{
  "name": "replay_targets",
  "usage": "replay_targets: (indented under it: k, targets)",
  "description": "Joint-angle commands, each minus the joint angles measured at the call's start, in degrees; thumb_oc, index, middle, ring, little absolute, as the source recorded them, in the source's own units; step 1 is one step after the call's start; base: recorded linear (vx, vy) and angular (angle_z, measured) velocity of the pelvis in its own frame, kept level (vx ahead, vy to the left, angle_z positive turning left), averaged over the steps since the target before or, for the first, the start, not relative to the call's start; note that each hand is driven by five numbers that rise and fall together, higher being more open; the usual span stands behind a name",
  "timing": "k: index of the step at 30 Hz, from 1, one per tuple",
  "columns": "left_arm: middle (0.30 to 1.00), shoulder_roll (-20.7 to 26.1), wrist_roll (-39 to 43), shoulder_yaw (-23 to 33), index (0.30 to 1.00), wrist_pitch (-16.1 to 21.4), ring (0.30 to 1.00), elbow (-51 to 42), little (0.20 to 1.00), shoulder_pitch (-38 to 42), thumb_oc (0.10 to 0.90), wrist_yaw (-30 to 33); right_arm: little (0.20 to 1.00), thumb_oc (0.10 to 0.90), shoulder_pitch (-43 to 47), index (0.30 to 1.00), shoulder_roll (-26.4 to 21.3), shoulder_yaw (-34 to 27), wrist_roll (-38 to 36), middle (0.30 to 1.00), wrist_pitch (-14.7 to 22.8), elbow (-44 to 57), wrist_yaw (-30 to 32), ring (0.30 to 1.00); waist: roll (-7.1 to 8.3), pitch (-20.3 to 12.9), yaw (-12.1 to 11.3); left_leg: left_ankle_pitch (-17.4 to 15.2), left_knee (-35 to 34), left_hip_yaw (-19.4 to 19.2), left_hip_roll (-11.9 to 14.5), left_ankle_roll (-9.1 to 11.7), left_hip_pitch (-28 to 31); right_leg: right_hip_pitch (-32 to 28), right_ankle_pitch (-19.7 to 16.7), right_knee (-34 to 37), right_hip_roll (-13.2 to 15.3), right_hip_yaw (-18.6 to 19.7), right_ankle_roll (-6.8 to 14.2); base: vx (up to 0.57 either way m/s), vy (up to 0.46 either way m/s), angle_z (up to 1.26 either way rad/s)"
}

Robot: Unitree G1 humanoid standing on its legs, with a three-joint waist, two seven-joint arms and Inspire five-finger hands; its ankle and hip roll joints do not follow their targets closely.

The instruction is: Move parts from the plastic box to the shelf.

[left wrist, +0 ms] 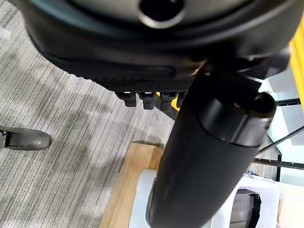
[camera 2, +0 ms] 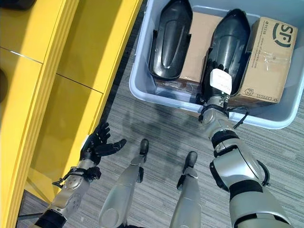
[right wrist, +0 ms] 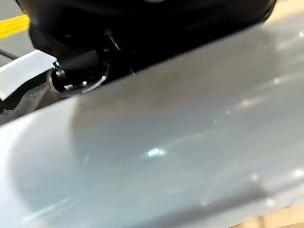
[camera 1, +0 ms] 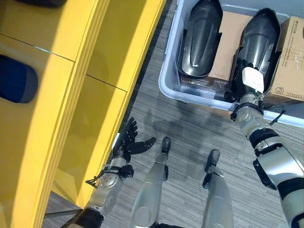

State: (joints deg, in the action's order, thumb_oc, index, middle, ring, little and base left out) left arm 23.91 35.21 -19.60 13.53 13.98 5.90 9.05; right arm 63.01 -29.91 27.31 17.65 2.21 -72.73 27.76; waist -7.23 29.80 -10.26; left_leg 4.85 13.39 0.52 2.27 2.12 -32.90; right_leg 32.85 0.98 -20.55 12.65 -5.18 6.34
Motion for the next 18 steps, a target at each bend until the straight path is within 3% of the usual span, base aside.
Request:
replay_targets:
  k: [1,11,18]
  targets:
    - [1.0,2.29,-1.85,0.81,1.0,4.36,1.0,-5.4,1.0,-0.47,0.9,-0.65,0.3,0.4,-5.7,0.3,-3.16,-1.34,-5.6,0.3,-2.36,-4.66,-2.56,0.3,-2.47,-0.01,0.02,-2.56,6.57,-1.57,3.34,-0.03,-5.83,-6.28,3.97,0.63,-0.24,2.74,0.81,-0.01,0.002,0.04]
    - [1.0,1.51,-2.29,1.04,1.0,3.83,1.0,-4.87,1.0,-0.29,0.9,-0.57,0.3,0.4,-10.84,0.3,-1.75,-2.51,-6.14,0.3,-0.97,1.25,-0.8,0.3,-1.63,-0.01,0.84,-2.43,5.79,-1.4,3.59,0.13,-2.73,-9.21,4.09,1.13,-0.19,2.26,0.8,0.0,0.002,0.01]
    - [1.0,0.42,-2.92,4.06,1.0,2.81,1.0,-3.8,1.0,-2.57,0.9,0.87,0.3,0.4,-21.89,0.3,-1.23,-5.63,-3.73,0.3,0.98,23.69,2.25,0.3,2.36,-3.88,3.22,-1.55,1.5,-0.45,4.65,0.9,3.83,-15.96,3.42,5.6,-0.17,0.54,1.24,0.05,-0.004,0.04]
